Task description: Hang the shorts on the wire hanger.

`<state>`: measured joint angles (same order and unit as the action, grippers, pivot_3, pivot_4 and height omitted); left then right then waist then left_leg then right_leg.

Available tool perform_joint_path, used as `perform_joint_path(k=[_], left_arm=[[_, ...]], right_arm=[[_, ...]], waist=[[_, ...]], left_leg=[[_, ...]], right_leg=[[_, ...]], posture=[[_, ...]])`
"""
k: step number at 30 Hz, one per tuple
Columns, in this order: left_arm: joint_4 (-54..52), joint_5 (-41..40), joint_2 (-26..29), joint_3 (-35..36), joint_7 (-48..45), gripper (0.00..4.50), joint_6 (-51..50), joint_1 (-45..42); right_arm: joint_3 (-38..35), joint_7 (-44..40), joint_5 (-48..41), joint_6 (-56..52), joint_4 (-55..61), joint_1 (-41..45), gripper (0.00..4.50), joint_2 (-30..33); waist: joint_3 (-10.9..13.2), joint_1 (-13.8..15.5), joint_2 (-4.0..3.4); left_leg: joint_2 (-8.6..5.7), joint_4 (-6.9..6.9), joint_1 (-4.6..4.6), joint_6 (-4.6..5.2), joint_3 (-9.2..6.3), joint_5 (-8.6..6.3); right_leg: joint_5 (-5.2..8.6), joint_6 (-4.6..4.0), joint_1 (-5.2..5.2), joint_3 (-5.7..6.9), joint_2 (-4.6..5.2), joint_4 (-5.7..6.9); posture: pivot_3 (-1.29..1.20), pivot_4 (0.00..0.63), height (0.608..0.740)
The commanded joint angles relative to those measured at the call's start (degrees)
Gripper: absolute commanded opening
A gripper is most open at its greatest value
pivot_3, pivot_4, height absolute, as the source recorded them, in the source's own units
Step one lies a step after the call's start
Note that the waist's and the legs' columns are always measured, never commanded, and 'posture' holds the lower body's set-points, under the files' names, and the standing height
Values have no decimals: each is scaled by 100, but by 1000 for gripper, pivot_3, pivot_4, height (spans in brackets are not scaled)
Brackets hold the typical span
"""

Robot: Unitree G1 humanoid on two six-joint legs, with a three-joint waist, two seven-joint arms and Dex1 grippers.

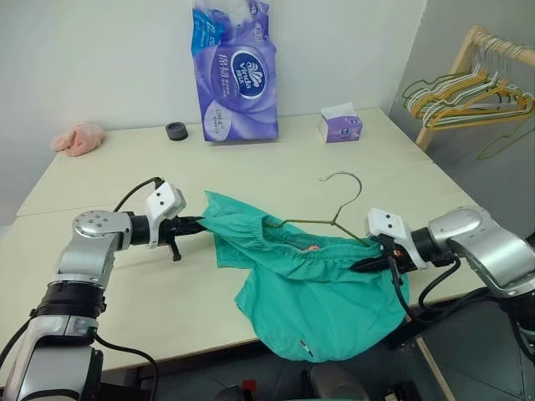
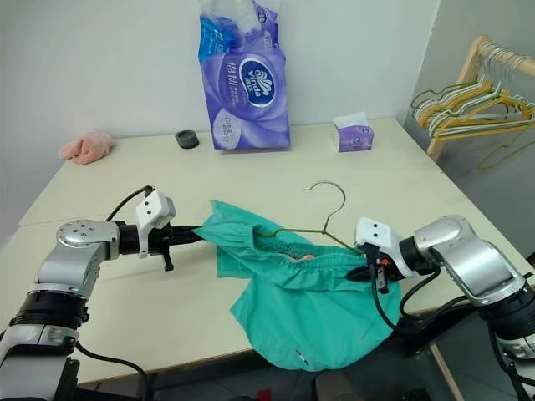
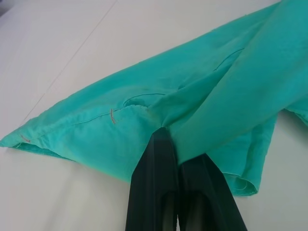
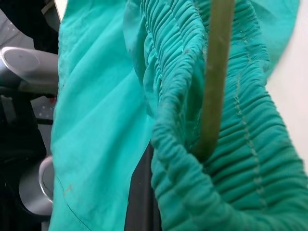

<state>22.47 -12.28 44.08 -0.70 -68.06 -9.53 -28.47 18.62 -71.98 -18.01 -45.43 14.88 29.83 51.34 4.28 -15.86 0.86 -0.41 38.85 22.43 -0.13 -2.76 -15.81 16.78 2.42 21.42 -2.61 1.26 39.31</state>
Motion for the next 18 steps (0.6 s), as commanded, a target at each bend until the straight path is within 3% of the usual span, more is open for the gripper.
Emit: perform_joint_path(k=[1, 5, 8, 18], left_arm=[[-358, -100, -73, 130, 91, 22, 63, 18], [-447, 30, -66, 116, 248, 22, 118, 137], [-252, 303, -52, 74, 494, 611, 506, 241], [-15, 514, -228, 277, 1310, 3671, 1258, 459]], right_arm=[[-169, 95, -142, -97, 127, 124, 0, -94], [-208, 223, -191, -161, 36, 189, 0, -223], [-217, 256, -192, -143, -9, 212, 0, -254], [-290, 448, -224, -134, -86, 253, 0, -387]], waist=[[0, 2, 0], [-1, 0, 0], [-1, 1, -1], [-2, 10, -1]], left_leg=[[0, 0, 0, 0, 0, 0], [0, 0, 1, 0, 0, 0], [0, 0, 1, 0, 0, 0], [-1, 0, 2, 0, -1, 0]], right_leg=[[0, 0, 0, -1, 0, 0], [0, 0, 0, 0, 0, 0], [0, 0, 1, 0, 0, 1], [0, 0, 1, 0, 1, 0]], posture=[[-317, 34, 740], [-309, 31, 740], [-307, 29, 740], [-307, 25, 740]])
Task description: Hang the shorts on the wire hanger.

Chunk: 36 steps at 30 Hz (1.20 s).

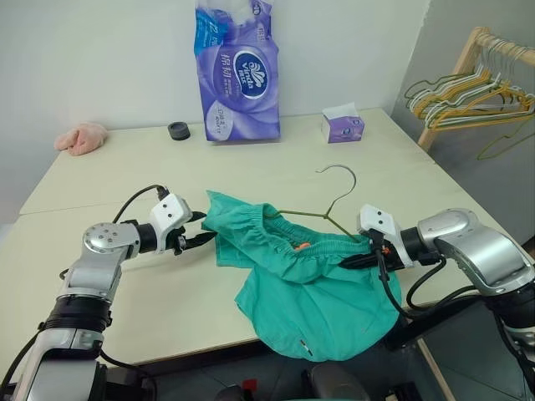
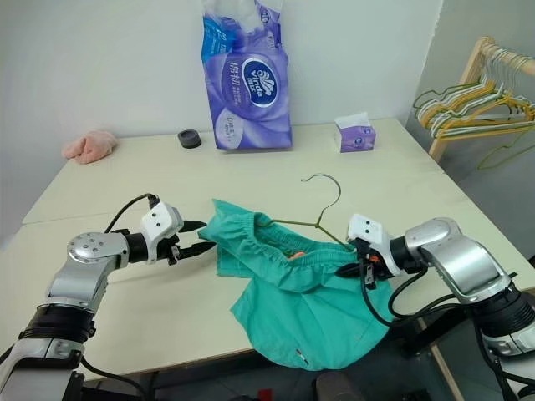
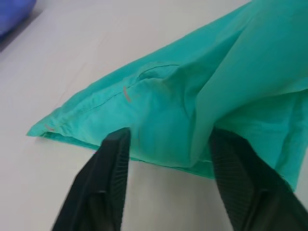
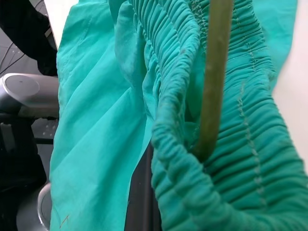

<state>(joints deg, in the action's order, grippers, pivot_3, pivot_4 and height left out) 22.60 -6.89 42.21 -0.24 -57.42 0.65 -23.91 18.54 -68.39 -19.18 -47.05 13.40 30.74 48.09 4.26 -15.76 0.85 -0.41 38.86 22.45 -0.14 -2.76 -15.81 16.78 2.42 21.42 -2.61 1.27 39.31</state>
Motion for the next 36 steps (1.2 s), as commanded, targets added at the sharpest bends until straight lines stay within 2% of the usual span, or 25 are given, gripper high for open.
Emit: perform_joint_path(k=[1, 2, 4, 6, 11, 15, 18, 24, 28, 32, 36], left_arm=[[-26, -54, -52, 295, 326, 3997, 272, 19], [-47, -117, -49, 385, 373, 4258, 239, 42], [-162, -224, -24, 537, 417, 4258, 158, 125], [-752, -655, 64, 898, 358, 4258, -304, 404], [-2486, -2025, 436, 1439, -98, 4258, -2042, 1025], [-3342, -2840, 734, 1272, -414, 4386, -3203, 918], [-3774, -3164, 783, 981, -607, 4386, -3648, 642], [-3888, -3222, 414, 395, -741, 4386, -3725, -84], [-3731, -3178, 130, 165, -810, 4386, -3635, -385], [-3514, -2999, -240, -312, -1057, 4386, -3442, -757], [-3338, -2846, -653, -726, -1271, 4386, -3248, -1093]], right_arm=[[-295, 105, -107, 50, 65, 151, 0, -73], [-316, 117, -119, 62, 69, 140, 0, -92], [-369, 156, -136, 71, 84, 105, 0, -121], [-479, 289, -140, 56, 74, 41, 0, -182], [-750, 613, -146, -84, 46, -191, 0, -232], [-1038, 1116, -83, -446, -143, -388, 0, -291], [-1273, 1351, -155, -656, -92, -574, 0, -291], [-2290, 2152, -451, -1244, 368, -1131, 0, -525], [-2674, 2453, -638, -2168, 734, -1462, 0, -293], [-3711, 2524, -1023, -3407, 1330, -2065, 0, 65], [-4748, 2638, -1081, -4208, 1431, -2560, 0, 191]], waist=[[0, -1, 0], [-1, -2, 0], [0, -6, 0], [0, -30, -1], [0, -24, 0], [-7, 45, -12], [-7, 81, -15], [-4, 8, -29], [3, -105, -41], [10, -188, -54], [10, -339, -53]], left_leg=[[0, 0, 0, 0, 0, 0], [0, 0, 0, 0, 0, 0], [0, 0, 0, 0, -1, 0], [1, -1, 0, 0, -1, 0], [2, -1, 10, 0, -1, 0], [-1, 6, 6, 0, -2, 0], [-5, 6, 3, 0, 0, 0], [-4, 6, 3, 1, 4, 1], [0, 3, 4, 1, 3, 0], [-4, 1, 11, 1, 2, 0], [-7, 1, 9, 2, 15, 0]], right_leg=[[0, 0, 0, 0, 0, 0], [0, 0, 0, 0, 0, 0], [0, 0, 1, 1, 0, 2], [0, 0, 3, 1, 0, 2], [0, 0, 11, -1, 0, 4], [0, 0, -1, 1, 0, 3], [1, -1, -5, 0, 0, 0], [2, -1, -6, -6, -13, 1], [5, -5, -5, -7, -21, 0], [8, -5, -8, -2, -27, -10], [12, 2, -16, -12, -42, -27]], posture=[[-309, 25, 740], [-309, 25, 740], [-314, 26, 740], [-315, 27, 740], [-315, 28, 740], [-319, 30, 740], [-322, 31, 740], [-388, 45, 740], [-436, 53, 740], [-500, 62, 740], [-534, 70, 740]])
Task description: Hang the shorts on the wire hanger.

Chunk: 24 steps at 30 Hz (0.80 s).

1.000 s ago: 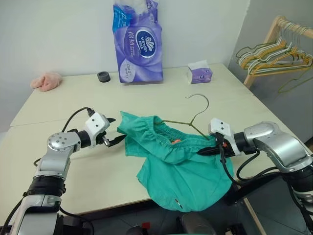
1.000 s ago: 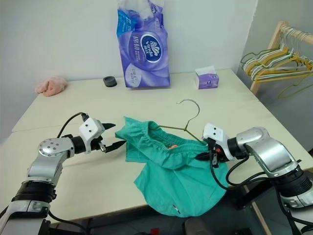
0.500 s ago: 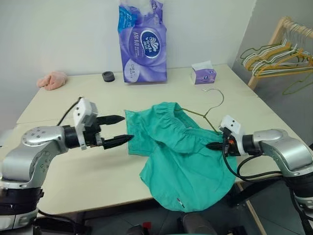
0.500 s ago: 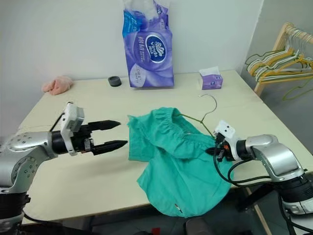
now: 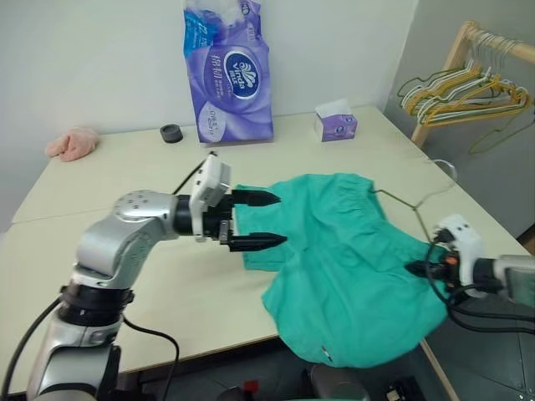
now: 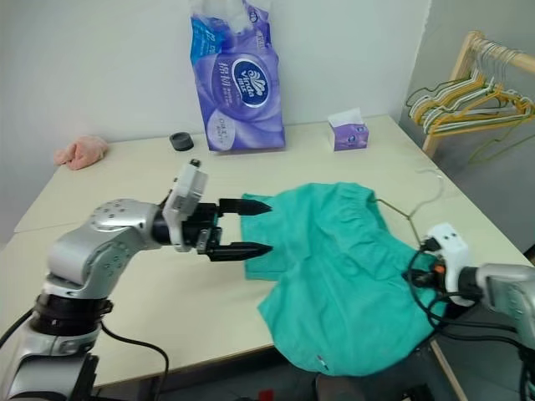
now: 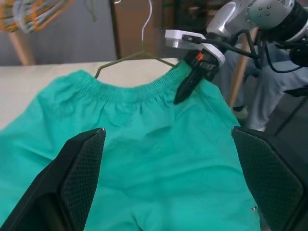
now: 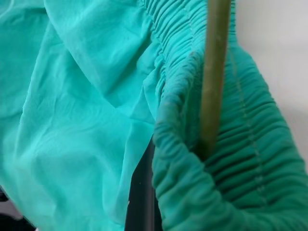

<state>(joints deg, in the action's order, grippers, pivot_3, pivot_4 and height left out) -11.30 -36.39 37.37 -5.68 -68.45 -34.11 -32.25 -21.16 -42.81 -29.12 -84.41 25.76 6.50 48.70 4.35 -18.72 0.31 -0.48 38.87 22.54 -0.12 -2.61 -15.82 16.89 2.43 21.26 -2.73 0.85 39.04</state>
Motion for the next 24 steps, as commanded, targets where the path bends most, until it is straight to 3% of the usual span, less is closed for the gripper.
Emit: perform_joint_path(k=[1, 5, 11, 17, 24], left_arm=[[106, 136, -266, -263, -204, 4386, 270, -332], [382, 93, -692, -449, -343, 4386, 248, -638], [689, 481, -1146, -745, -273, 4386, 436, -1013], [706, 1084, -1606, -951, 258, 4386, 783, -1208], [711, 1219, -1849, -1060, 379, 4386, 692, -1436]], right_arm=[[-1012, 87, -88, -608, 177, -198, 0, 173], [-1771, 323, 38, -808, -206, -112, 0, 307], [-1969, 970, 382, -798, -754, 599, 0, 728], [-1596, 1440, 670, -608, -1515, 1612, 0, 1085], [-975, 2032, 1079, -80, -3284, 3400, 0, 1224]], waist=[[1, -77, 0], [10, -277, -9], [33, -664, -19], [52, -920, 0], [127, -1190, -3]], left_leg=[[0, -1, 0, 0, 2, 0], [2, -8, -2, 2, 10, -2], [3, -17, -11, 14, 30, -9], [0, -86, -59, 16, 108, -10], [0, -95, -79, 24, 147, -16]], right_leg=[[12, 20, 0, -1, -1, -1], [21, 34, 1, -10, -5, -2], [33, 40, -3, -29, -6, -5], [42, 53, -17, -104, -2, -17], [49, 64, -19, -141, 2, -18]], posture=[[-547, 75, 740], [-578, 87, 740], [-598, 97, 740], [-590, 106, 740], [-576, 122, 740]])
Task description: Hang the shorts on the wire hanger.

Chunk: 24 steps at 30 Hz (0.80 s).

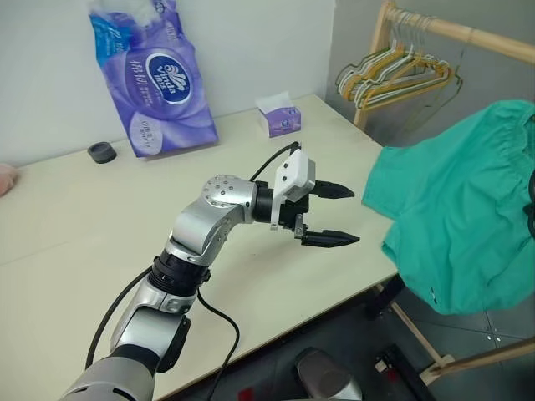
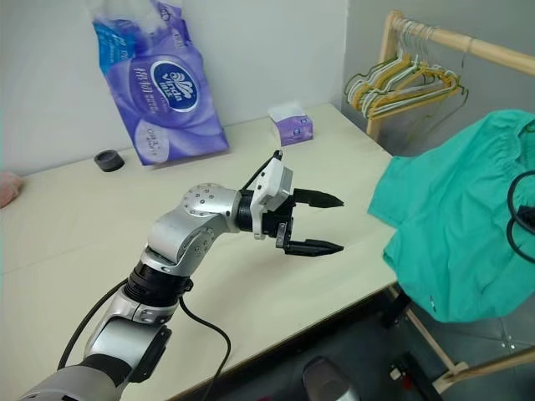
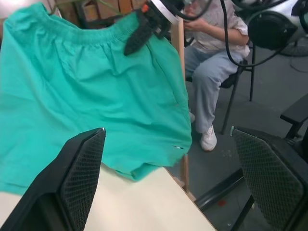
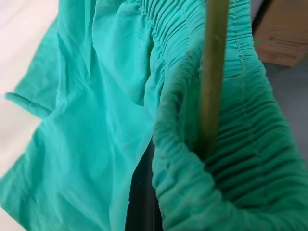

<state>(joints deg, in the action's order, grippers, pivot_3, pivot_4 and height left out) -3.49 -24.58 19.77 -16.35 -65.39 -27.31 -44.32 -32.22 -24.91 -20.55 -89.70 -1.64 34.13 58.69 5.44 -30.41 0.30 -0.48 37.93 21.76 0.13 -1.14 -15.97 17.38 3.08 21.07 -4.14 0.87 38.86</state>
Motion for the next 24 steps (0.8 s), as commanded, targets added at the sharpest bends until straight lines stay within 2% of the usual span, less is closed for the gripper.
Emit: perform_joint_path(k=[1, 4, 13, 18, 24], left_arm=[[-61, 58, -120, 1, 100, 4386, 20, -251], [7, 115, -228, -30, 149, 4386, 55, -329], [445, 8, -717, 68, 167, 4386, -9, -863], [847, -5, -938, 181, 114, 4386, 119, -1358], [1332, -49, -1174, 261, -29, 4386, 142, -1898]], right_arm=[[199, 316, 282, 528, -779, 858, 0, 248], [412, 448, 407, 701, -1408, 1395, 0, 322], [1068, 449, 682, 1104, -3117, 2305, 0, 638], [1541, 246, 845, 1343, -3970, 2581, 0, 865], [1932, -58, 943, 1463, -4400, 2692, 0, 1025]], waist=[[45, -33, -2], [80, -74, -5], [174, -113, -9], [248, -133, -9], [280, -154, -5]], left_leg=[[-1, 0, -2, 1, 4, -1], [-1, -2, -3, 2, 6, -2], [-14, 0, -4, 3, 21, -2], [-14, 1, -6, 3, 23, -2], [-15, 0, -11, 2, 33, -2]], right_leg=[[0, 0, -1, -3, 1, 0], [0, 1, 0, -4, 4, 1], [3, 7, -1, -13, 19, 2], [3, 8, -2, -14, 18, 4], [4, 12, -2, -14, 18, 4]], posture=[[-575, 124, 740], [-578, 124, 740], [-587, 144, 740], [-584, 150, 740], [-582, 151, 740]])
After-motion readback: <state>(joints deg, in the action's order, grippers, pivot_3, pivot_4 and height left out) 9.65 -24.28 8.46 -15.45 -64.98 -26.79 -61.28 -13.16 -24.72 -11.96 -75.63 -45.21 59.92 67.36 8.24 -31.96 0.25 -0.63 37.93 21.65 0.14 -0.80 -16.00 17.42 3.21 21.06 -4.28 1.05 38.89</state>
